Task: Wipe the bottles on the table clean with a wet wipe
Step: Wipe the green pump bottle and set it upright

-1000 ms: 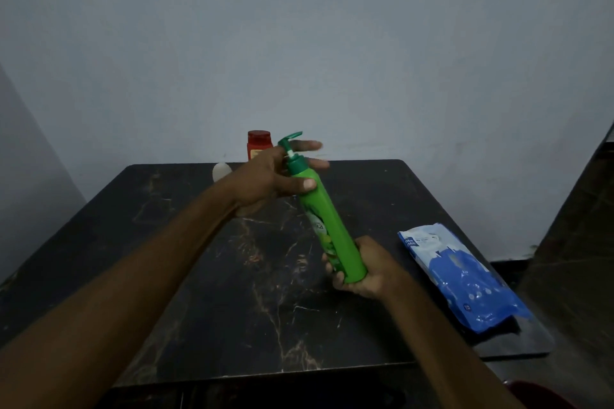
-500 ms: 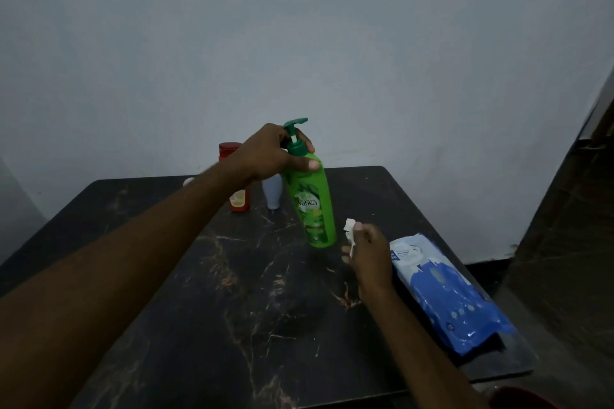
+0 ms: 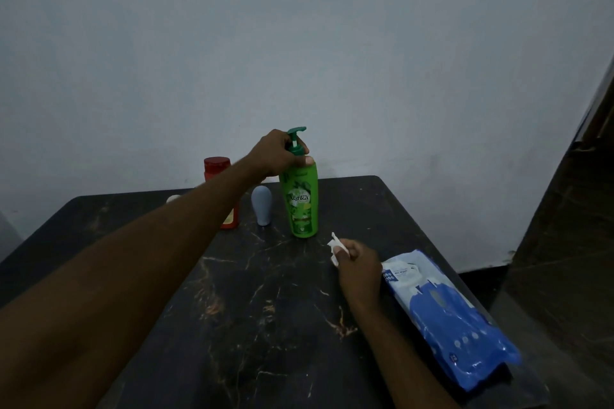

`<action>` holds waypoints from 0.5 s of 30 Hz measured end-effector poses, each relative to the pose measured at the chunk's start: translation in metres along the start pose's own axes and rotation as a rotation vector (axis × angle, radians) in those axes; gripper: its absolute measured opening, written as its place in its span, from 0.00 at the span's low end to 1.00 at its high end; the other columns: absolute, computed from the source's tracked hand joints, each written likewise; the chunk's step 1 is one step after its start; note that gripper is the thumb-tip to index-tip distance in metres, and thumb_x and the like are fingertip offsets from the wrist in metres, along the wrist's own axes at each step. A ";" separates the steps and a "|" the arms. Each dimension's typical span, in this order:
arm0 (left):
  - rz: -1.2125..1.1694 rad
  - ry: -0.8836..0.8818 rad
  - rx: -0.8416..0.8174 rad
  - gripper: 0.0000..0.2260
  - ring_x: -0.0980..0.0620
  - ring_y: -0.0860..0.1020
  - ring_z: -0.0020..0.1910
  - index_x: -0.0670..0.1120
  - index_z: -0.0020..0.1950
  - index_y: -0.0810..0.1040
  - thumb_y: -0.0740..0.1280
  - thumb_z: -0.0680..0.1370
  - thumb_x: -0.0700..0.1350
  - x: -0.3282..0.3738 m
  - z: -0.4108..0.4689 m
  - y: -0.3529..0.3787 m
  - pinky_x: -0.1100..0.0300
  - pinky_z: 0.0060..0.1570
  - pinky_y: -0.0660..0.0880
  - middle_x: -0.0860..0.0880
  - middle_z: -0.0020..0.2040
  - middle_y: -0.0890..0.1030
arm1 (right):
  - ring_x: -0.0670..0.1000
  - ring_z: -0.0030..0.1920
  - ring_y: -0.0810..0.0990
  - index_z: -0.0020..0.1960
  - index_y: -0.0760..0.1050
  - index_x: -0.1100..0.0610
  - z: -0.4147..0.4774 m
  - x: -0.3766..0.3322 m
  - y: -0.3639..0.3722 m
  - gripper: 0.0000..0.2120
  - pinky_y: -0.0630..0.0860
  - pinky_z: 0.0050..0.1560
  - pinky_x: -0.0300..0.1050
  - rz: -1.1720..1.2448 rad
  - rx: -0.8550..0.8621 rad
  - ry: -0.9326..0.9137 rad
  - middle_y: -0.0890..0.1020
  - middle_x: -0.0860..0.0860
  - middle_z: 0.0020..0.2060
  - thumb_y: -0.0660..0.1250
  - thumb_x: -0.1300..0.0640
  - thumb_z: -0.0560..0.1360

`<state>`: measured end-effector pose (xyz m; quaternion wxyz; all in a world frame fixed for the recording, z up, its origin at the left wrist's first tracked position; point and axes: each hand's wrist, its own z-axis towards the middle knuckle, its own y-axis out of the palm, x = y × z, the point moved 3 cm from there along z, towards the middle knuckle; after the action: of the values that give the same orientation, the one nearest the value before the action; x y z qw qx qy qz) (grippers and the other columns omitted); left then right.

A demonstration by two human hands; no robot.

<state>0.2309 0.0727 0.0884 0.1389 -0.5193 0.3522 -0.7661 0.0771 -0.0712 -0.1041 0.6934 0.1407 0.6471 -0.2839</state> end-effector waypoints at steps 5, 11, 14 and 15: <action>0.003 0.016 0.020 0.14 0.48 0.81 0.53 0.44 0.56 0.83 0.77 0.74 0.49 -0.007 0.017 0.001 0.55 0.53 0.78 0.46 0.53 0.84 | 0.40 0.45 0.80 0.54 0.82 0.54 -0.005 0.003 0.008 0.08 0.77 0.47 0.38 -0.056 0.026 -0.051 0.83 0.45 0.45 0.69 0.58 0.76; 0.039 0.028 0.017 0.15 0.49 0.79 0.53 0.44 0.58 0.82 0.76 0.75 0.48 -0.010 0.034 0.001 0.59 0.48 0.76 0.46 0.55 0.83 | 0.38 0.47 0.79 0.55 0.80 0.50 -0.005 0.005 0.008 0.07 0.75 0.47 0.34 -0.058 0.015 -0.060 0.82 0.43 0.47 0.68 0.57 0.77; 0.033 0.044 0.006 0.15 0.48 0.79 0.55 0.44 0.59 0.82 0.75 0.76 0.48 -0.013 0.038 0.000 0.59 0.49 0.76 0.46 0.56 0.82 | 0.38 0.47 0.78 0.55 0.80 0.49 -0.004 0.006 0.009 0.07 0.74 0.45 0.33 -0.055 0.007 -0.046 0.81 0.42 0.47 0.67 0.56 0.78; 0.033 0.048 0.006 0.15 0.48 0.79 0.56 0.44 0.59 0.82 0.75 0.76 0.48 -0.013 0.038 0.000 0.61 0.47 0.76 0.46 0.56 0.82 | 0.38 0.47 0.78 0.55 0.80 0.48 -0.004 0.007 0.008 0.07 0.73 0.44 0.31 -0.052 0.006 -0.036 0.81 0.42 0.47 0.67 0.56 0.78</action>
<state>0.2707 0.0654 0.0873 0.1446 -0.4945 0.3617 -0.7770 0.0790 -0.0637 -0.1126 0.6968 0.1207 0.6373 -0.3062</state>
